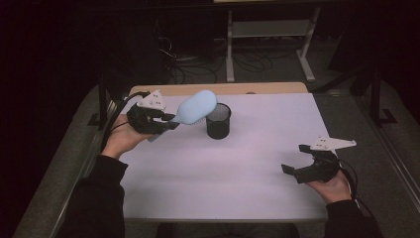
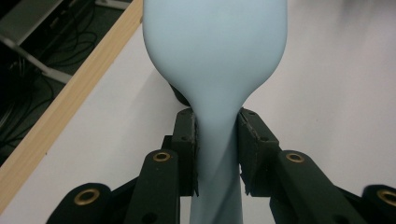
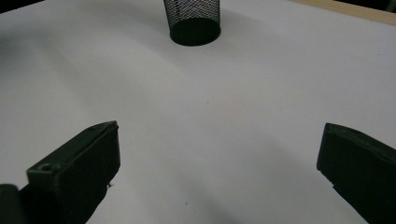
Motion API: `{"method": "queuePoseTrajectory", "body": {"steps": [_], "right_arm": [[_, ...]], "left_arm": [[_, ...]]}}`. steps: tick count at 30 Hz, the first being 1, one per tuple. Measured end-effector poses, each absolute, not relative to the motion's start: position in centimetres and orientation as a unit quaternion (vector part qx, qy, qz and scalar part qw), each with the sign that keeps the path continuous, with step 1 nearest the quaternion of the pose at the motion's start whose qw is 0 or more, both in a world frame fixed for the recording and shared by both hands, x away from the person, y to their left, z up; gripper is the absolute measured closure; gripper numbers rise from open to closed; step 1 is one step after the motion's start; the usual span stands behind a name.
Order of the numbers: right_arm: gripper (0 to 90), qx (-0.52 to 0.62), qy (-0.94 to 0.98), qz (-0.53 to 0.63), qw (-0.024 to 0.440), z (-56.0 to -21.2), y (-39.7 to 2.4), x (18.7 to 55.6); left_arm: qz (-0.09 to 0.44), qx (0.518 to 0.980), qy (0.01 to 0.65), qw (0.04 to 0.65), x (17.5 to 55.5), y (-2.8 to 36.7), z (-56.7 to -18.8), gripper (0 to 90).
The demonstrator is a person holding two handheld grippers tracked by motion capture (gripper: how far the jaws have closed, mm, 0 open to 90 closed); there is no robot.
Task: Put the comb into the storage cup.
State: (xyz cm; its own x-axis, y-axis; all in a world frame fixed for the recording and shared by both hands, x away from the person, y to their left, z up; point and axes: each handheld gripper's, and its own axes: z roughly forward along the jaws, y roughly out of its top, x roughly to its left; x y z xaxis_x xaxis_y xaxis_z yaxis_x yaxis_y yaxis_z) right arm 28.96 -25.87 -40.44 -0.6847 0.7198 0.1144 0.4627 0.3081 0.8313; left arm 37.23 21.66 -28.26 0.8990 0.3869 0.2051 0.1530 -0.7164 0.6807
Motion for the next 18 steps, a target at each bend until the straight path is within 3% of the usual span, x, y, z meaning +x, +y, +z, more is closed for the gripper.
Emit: {"method": "queuePoseTrajectory", "body": {"steps": [18], "right_arm": [[0.0,0.346,0.802,0.469,0.129,-36.5,-23.7,30.5]], "left_arm": [[0.17,0.899,0.141,0.378,36.6,20.5,-28.5,71.0]]}}
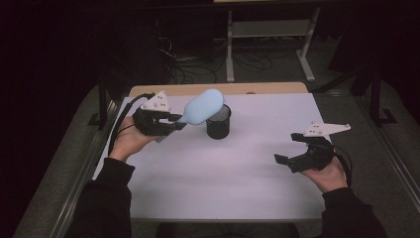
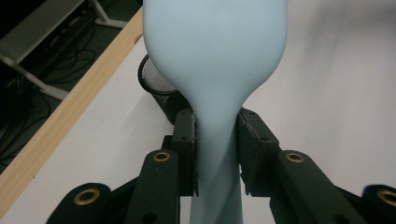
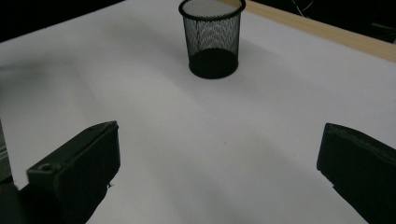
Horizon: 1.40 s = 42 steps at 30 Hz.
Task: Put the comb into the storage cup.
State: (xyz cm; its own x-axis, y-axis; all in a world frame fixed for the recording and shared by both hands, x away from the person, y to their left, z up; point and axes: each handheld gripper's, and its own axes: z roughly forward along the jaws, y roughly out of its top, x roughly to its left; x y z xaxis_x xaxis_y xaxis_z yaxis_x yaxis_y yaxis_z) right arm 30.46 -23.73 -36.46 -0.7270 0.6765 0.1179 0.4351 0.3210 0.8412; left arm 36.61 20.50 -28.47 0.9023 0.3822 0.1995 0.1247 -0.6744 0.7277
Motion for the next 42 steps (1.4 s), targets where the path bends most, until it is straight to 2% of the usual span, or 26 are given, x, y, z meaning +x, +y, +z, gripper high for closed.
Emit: {"method": "queuePoseTrajectory", "body": {"steps": [15,42], "right_arm": [[0.0,0.321,0.805,0.479,0.138,-33.0,-22.3,31.5],[0.0,0.285,0.812,0.491,0.139,-29.8,-18.3,33.0]], "left_arm": [[0.173,0.893,0.131,0.394,36.2,18.8,-28.6,70.9],[0.175,0.883,0.11,0.421,34.9,16.3,-29.4,70.9]]}}
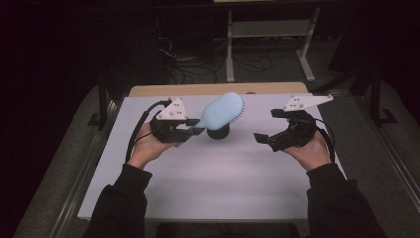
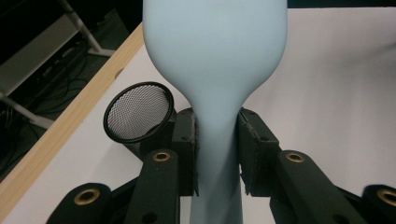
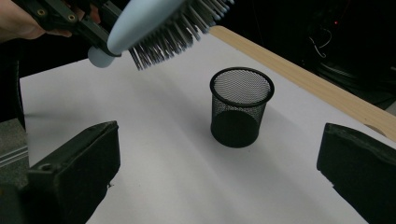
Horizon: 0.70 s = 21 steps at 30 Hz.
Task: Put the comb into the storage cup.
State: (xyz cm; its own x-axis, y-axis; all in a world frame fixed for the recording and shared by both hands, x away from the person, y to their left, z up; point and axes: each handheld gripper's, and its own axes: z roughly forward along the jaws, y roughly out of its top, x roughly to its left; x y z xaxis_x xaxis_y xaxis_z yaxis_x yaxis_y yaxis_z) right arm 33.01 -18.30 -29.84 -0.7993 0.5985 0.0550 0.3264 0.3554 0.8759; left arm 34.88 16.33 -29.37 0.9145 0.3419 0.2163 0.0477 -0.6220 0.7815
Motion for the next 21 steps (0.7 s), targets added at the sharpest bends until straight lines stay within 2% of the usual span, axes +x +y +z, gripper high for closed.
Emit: {"method": "queuePoseTrajectory", "body": {"steps": [21], "right_arm": [[0.0,0.272,0.816,0.498,0.112,-28.9,-15.9,33.9]], "left_arm": [[0.176,0.881,0.098,0.427,34.3,14.3,-30.0,70.9]]}}
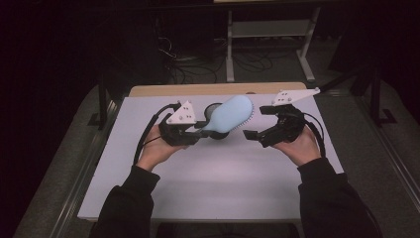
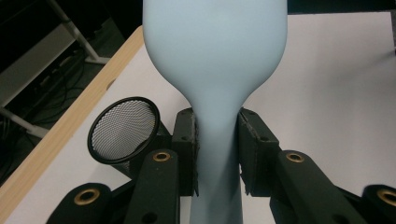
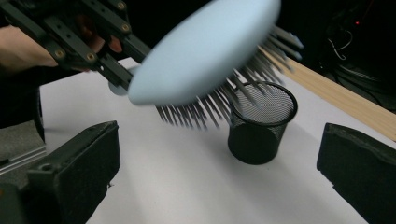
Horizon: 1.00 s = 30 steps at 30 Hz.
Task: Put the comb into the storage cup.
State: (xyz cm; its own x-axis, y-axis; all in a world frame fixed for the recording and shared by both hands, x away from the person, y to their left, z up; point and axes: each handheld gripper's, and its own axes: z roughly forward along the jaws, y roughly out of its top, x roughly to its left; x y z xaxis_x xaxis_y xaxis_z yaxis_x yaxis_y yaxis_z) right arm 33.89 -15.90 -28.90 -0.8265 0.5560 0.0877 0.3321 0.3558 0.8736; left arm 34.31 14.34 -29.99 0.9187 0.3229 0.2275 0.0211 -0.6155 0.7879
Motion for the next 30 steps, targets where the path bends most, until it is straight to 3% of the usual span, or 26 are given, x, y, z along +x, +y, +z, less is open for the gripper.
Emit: {"method": "queuePoseTrajectory", "body": {"steps": [8,17,25,30], "right_arm": [[0.0,0.274,0.818,0.496,0.097,-28.8,-15.0,34.3],[9.8,0.282,0.806,0.514,0.074,-28.8,-14.7,34.8],[27.6,0.3,0.801,0.512,0.076,-28.6,-15.2,35.1],[34.1,0.305,0.794,0.522,0.068,-28.2,-15.5,35.1]], "left_arm": [[0.176,0.881,0.093,0.43,34.1,13.5,-30.4,71.0],[0.189,0.88,0.09,0.427,33.9,12.4,-30.9,70.9],[0.199,0.884,0.095,0.412,34.0,11.6,-31.6,71.0],[0.204,0.883,0.097,0.411,33.9,11.2,-31.7,71.2]]}}
